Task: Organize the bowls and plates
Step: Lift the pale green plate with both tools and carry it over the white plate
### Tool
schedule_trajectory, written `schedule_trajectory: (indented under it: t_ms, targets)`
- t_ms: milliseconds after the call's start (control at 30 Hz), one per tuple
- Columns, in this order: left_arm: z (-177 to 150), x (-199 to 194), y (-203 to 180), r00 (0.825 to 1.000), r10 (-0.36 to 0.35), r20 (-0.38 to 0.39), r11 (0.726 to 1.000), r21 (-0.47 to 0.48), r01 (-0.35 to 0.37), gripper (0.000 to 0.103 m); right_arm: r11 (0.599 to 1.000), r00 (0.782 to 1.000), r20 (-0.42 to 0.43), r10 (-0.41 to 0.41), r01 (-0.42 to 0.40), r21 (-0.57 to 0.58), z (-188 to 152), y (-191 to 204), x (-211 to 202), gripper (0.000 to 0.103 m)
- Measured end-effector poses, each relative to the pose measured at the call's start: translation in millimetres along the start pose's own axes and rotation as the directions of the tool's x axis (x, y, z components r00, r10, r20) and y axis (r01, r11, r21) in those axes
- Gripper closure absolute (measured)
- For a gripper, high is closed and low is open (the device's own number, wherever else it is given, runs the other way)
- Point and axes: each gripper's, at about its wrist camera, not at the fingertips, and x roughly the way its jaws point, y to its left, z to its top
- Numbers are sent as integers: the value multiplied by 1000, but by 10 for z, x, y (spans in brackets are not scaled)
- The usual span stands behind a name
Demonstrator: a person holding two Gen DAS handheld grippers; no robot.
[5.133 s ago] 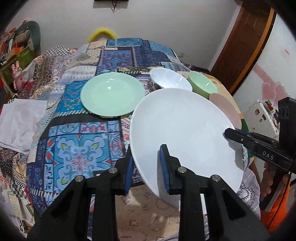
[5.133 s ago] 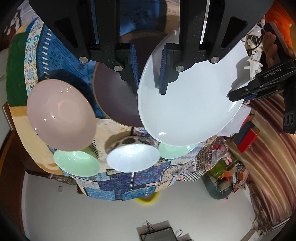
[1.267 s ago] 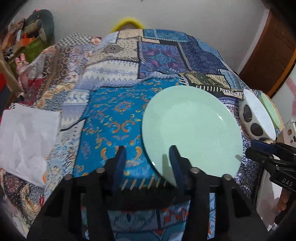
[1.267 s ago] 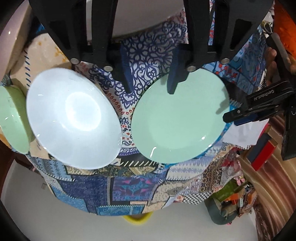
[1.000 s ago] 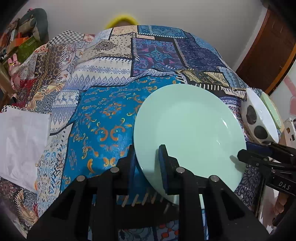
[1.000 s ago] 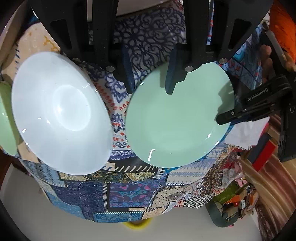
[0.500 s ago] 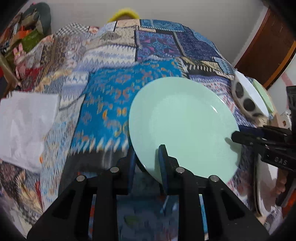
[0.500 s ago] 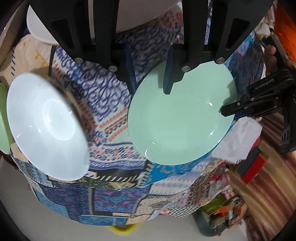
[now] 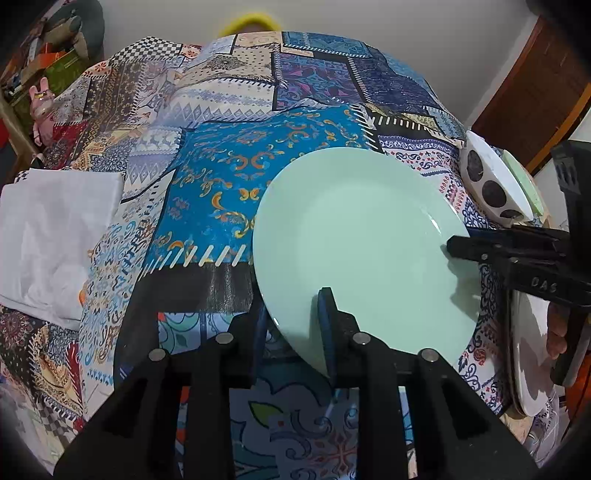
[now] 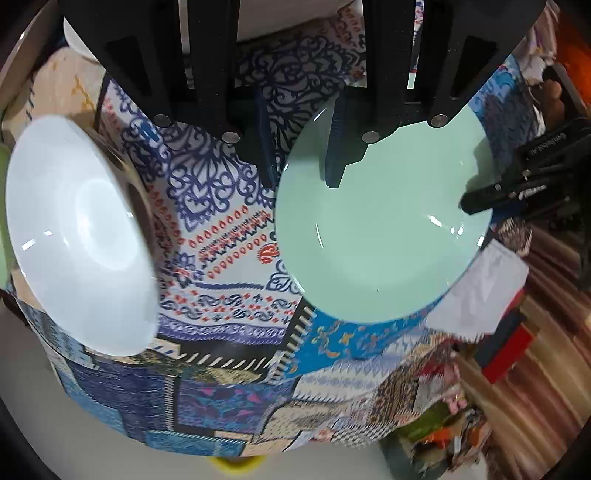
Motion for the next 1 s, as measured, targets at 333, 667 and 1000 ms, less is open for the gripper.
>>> schedule_trajectory:
  t_ms: [333, 667, 1000]
  targets:
    - [4, 4, -10, 1000, 3, 10, 1000, -1, -3, 76, 1000, 1000, 21, -14, 14, 21, -37, 24, -43, 81]
    - [-52, -127, -24, 1000, 12, 6, 999, -46, -12, 75, 1000, 998, 59, -1, 0, 12, -182, 105, -241, 82]
    - [-134, -547, -240, 998, 19, 62, 1000, -18, -18, 75, 999, 993, 119, 8, -12, 33, -303, 119, -638, 82]
